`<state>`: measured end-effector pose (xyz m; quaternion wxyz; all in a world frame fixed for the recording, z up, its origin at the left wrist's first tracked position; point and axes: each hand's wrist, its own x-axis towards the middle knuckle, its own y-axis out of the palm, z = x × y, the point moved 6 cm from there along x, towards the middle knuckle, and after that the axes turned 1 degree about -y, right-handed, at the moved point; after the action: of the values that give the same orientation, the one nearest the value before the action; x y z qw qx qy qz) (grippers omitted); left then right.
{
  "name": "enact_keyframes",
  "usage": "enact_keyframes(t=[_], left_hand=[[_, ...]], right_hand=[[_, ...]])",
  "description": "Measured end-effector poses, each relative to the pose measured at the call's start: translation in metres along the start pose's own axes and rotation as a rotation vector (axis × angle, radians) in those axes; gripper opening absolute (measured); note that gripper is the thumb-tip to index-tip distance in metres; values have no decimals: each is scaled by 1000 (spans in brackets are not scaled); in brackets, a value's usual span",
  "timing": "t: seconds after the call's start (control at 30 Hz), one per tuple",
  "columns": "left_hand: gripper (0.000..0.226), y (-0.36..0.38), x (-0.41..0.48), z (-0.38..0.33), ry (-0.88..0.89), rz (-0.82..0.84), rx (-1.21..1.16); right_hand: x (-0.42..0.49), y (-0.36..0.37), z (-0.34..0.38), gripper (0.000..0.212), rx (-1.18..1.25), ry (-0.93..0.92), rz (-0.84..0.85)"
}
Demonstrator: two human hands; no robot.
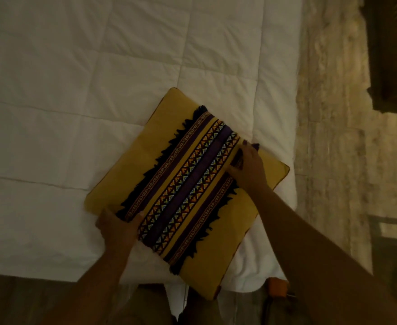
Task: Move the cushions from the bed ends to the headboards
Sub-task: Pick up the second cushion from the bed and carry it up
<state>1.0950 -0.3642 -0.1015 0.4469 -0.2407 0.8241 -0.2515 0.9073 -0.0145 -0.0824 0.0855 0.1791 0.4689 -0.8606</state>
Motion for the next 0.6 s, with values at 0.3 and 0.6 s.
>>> enact_keyframes(t=[0.3, 0.6], left_hand=[[104, -15, 59, -110, 429, 221, 292], [98, 38, 117, -155, 586, 470, 637]], right_hand=[[-107, 50, -62, 112, 91, 273, -21], [-157, 94, -98, 110, 562, 655, -148]])
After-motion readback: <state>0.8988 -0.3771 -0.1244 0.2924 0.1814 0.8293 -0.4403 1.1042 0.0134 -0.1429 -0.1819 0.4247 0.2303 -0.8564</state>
